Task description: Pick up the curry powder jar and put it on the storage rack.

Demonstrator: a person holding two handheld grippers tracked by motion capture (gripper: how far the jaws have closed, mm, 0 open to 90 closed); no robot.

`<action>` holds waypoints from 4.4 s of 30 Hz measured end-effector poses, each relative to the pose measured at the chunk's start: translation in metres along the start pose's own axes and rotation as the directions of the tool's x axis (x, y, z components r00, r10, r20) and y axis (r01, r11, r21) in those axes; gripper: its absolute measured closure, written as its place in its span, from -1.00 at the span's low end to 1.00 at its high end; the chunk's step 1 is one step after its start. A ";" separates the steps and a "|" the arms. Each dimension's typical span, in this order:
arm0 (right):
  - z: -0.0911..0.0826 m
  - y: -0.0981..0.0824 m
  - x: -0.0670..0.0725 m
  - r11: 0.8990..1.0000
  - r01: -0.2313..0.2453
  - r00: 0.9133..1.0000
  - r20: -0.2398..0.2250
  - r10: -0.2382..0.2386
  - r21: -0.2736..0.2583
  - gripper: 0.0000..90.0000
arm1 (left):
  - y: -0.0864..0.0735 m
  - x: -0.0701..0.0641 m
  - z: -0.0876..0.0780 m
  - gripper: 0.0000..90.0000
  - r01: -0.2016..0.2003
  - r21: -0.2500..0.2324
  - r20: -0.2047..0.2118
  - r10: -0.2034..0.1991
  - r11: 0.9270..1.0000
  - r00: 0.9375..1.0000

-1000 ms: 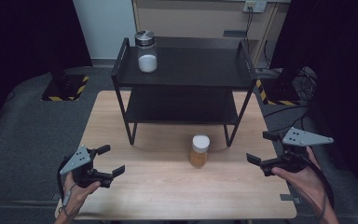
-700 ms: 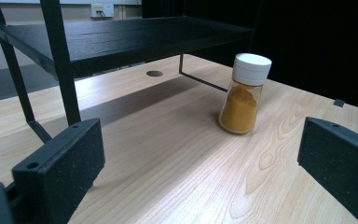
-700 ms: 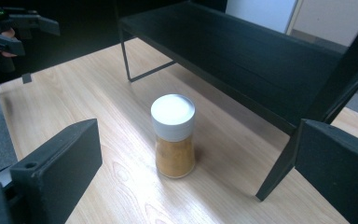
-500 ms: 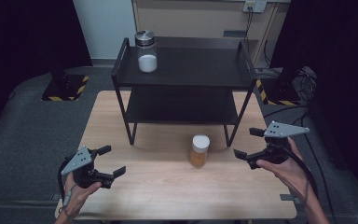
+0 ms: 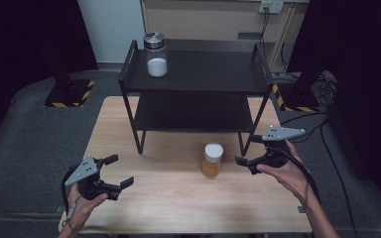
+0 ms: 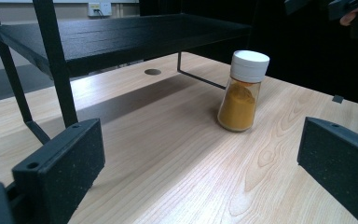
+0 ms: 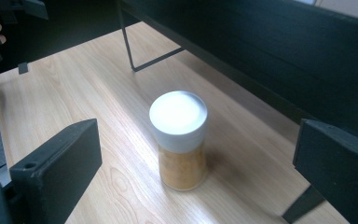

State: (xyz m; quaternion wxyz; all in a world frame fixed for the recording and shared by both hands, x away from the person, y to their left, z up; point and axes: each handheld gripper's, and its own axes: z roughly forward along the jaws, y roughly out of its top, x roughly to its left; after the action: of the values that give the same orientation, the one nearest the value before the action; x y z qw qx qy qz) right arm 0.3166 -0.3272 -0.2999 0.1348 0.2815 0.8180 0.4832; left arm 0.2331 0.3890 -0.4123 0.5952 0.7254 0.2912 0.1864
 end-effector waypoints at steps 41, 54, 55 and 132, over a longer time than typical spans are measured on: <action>0.118 0.004 -0.006 0.987 0.073 0.996 -0.063 -0.065 0.143 -0.57 | 0.000 0.001 0.000 -1.00 -0.002 0.001 0.001 0.002 1.000 1.000; 0.119 0.010 -0.001 0.979 0.111 0.993 -0.052 -0.103 0.172 -0.24 | 0.000 0.002 0.001 -1.00 0.002 0.004 0.003 -0.002 1.000 1.000; 0.118 0.010 -0.001 0.979 0.111 0.993 -0.055 -0.103 0.173 -0.24 | 0.000 0.001 0.001 -1.00 0.000 0.005 0.003 0.000 1.000 1.000; -0.041 0.314 -0.039 0.975 0.167 0.981 -0.124 -0.149 0.148 -0.24 | -0.001 0.003 0.005 -1.00 0.014 0.008 0.016 -0.014 1.000 1.000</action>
State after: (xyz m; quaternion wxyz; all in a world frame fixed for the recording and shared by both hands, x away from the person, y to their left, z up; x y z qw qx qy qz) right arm 0.4313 -0.2616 -0.0090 0.1040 0.1975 0.8797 0.4200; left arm 0.2384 0.3876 -0.4149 0.5959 0.7272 0.2923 0.1752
